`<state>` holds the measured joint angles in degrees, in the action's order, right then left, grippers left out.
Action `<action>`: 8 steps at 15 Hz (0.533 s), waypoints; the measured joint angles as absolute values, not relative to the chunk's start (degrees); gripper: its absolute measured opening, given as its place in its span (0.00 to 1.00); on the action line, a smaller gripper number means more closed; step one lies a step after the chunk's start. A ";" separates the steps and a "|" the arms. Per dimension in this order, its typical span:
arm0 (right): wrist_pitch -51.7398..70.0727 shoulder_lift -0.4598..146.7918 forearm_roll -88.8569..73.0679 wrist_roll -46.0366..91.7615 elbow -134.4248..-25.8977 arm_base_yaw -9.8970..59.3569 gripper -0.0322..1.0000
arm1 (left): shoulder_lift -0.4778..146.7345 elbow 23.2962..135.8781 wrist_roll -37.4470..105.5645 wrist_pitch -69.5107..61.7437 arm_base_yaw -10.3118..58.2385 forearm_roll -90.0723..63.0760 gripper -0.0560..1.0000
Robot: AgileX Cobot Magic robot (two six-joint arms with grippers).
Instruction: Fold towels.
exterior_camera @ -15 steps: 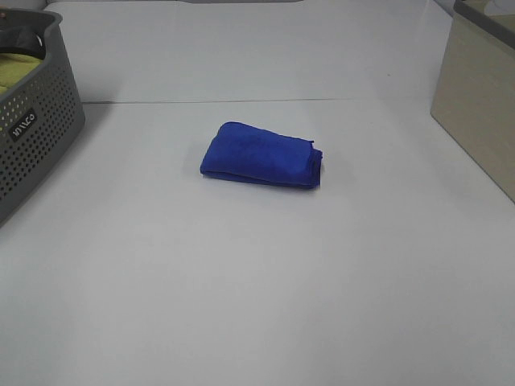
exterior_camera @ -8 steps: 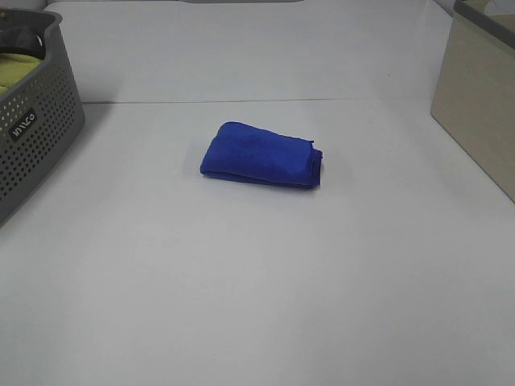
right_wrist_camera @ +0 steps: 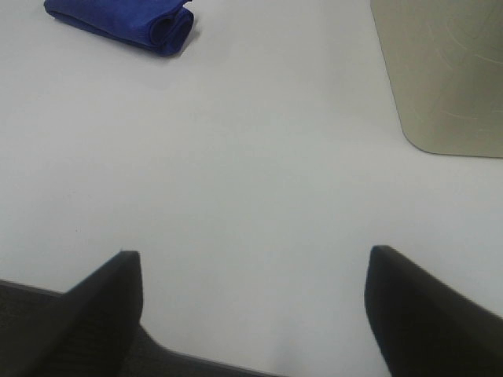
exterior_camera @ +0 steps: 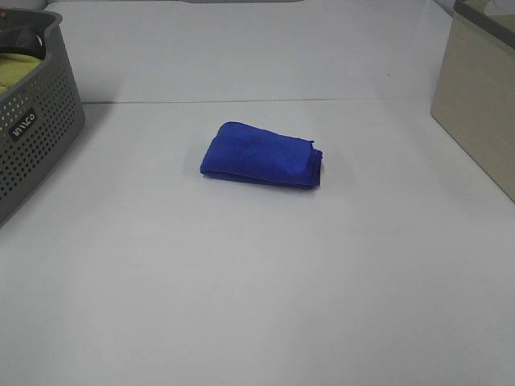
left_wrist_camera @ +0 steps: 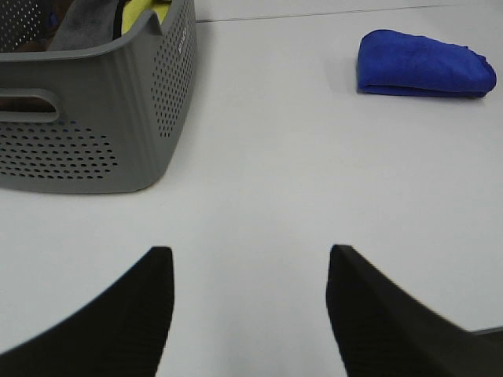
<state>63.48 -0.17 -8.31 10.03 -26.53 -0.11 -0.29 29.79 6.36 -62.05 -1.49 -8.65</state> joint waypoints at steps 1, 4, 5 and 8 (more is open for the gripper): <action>63.48 -0.17 -8.31 10.03 -26.53 -0.11 0.77 | -0.34 29.79 6.36 -62.05 -1.49 -8.65 0.58; 63.48 -0.17 -8.31 10.03 -26.53 -0.11 0.77 | -0.34 29.79 6.36 -62.05 -1.49 -8.65 0.58; 63.48 -0.17 -8.31 10.03 -26.53 -0.11 0.77 | -0.34 29.79 6.36 -62.05 -1.49 -8.65 0.58; 63.48 -0.17 -8.31 10.03 -26.53 -0.11 0.77 | -0.34 29.79 6.42 -62.05 -1.49 -8.65 0.58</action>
